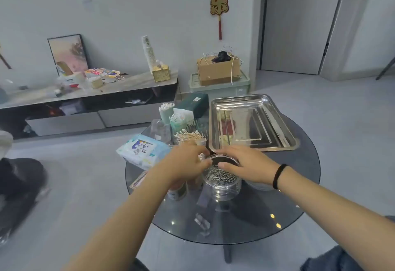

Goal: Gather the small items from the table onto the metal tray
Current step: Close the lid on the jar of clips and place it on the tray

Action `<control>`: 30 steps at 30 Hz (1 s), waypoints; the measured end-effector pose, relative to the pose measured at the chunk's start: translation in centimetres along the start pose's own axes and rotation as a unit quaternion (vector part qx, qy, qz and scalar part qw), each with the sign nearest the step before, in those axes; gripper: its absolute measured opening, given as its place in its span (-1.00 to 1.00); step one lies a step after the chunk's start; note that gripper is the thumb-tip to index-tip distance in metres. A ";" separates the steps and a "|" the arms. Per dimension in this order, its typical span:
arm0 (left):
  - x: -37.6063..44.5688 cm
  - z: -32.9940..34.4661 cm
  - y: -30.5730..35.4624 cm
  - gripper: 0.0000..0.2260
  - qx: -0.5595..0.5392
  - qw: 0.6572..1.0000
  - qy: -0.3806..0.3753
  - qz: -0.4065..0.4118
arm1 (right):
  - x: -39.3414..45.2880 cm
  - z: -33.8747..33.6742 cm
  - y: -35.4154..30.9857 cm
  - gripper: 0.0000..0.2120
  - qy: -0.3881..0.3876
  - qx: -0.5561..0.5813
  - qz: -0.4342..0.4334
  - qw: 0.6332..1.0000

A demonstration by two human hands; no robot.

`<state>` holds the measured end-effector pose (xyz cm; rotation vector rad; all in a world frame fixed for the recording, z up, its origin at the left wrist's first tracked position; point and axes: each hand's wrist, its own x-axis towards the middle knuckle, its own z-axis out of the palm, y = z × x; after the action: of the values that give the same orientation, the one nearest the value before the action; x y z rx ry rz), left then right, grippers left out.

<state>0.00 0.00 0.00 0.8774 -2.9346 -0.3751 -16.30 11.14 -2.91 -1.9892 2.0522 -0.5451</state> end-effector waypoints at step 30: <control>1.5 2.0 0.2 -0.08 0.049 0.995 -0.066 0.055 | -5.5 -2.5 5.6 -0.36 -0.017 0.045 0.111 0.993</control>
<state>-1.59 -0.19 -1.90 0.7218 -3.1301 -0.2948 -22.19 16.95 -3.50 -1.6811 2.1508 -0.5439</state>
